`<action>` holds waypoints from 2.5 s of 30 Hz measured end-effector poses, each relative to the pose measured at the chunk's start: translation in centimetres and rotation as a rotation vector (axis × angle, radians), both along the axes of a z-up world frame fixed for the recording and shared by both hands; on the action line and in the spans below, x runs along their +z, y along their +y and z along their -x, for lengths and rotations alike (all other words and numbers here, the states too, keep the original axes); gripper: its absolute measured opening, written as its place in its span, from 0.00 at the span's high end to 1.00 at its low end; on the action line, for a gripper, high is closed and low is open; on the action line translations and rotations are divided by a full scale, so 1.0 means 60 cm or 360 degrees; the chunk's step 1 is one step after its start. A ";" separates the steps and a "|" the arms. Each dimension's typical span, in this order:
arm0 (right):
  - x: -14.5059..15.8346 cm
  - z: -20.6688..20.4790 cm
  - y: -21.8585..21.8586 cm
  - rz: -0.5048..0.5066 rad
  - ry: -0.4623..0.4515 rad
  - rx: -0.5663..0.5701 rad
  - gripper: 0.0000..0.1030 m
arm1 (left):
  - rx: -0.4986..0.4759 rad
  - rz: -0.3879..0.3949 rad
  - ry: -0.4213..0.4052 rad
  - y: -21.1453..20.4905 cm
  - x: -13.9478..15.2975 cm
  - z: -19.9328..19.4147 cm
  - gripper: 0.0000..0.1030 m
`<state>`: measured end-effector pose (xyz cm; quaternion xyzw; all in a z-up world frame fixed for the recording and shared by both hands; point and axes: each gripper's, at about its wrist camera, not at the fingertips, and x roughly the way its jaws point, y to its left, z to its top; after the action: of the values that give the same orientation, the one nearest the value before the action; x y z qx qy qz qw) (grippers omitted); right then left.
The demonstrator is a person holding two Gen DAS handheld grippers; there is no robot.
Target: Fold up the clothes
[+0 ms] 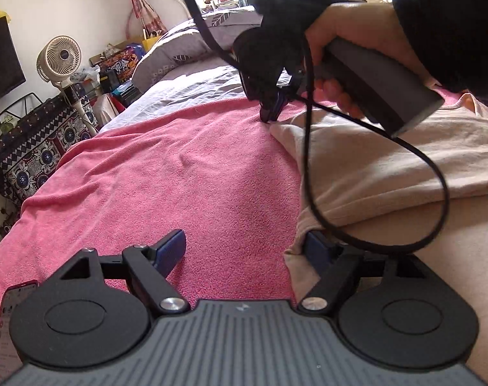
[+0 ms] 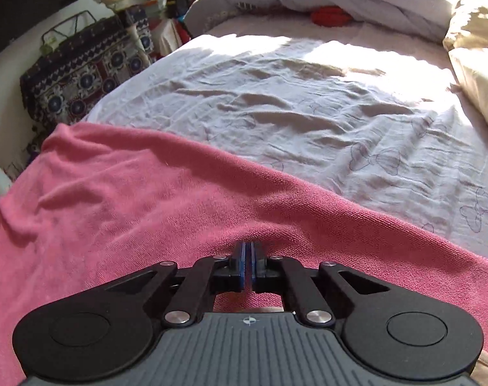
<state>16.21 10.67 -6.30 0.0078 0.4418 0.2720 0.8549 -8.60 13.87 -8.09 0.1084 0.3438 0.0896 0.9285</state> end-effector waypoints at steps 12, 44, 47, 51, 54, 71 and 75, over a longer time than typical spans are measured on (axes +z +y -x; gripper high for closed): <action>0.045 0.166 -0.210 -0.0101 0.0101 0.0105 0.64 | -0.0032 -0.0109 0.0035 0.004 0.008 0.006 0.15; 0.021 0.656 -0.617 0.0065 0.1015 -0.0238 0.61 | -0.0259 0.0636 0.1063 0.091 0.098 0.191 0.11; 0.002 0.669 -0.596 0.0140 0.1059 -0.0122 0.48 | -0.0402 0.0661 0.1088 0.063 0.114 0.201 0.11; -0.018 0.684 -0.585 0.0138 0.1074 -0.0081 0.41 | -0.0551 0.0683 0.1114 0.017 0.116 0.208 0.11; -0.016 0.685 -0.594 0.0065 0.1135 -0.0144 0.84 | -0.0665 0.0584 0.1107 -0.027 0.113 0.213 0.11; 0.057 0.567 -0.697 -0.0795 0.0874 -0.0800 0.92 | -0.1517 0.0102 0.0877 -0.176 0.117 0.287 0.11; 0.050 0.594 -0.632 -0.0147 0.1028 -0.0256 0.71 | -0.1411 0.0062 0.0908 -0.160 0.094 0.278 0.11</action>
<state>-19.46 -27.27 -3.27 0.1672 0.6750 0.2068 0.6882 -25.30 4.28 -2.46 0.2463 0.5056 -0.3513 0.7485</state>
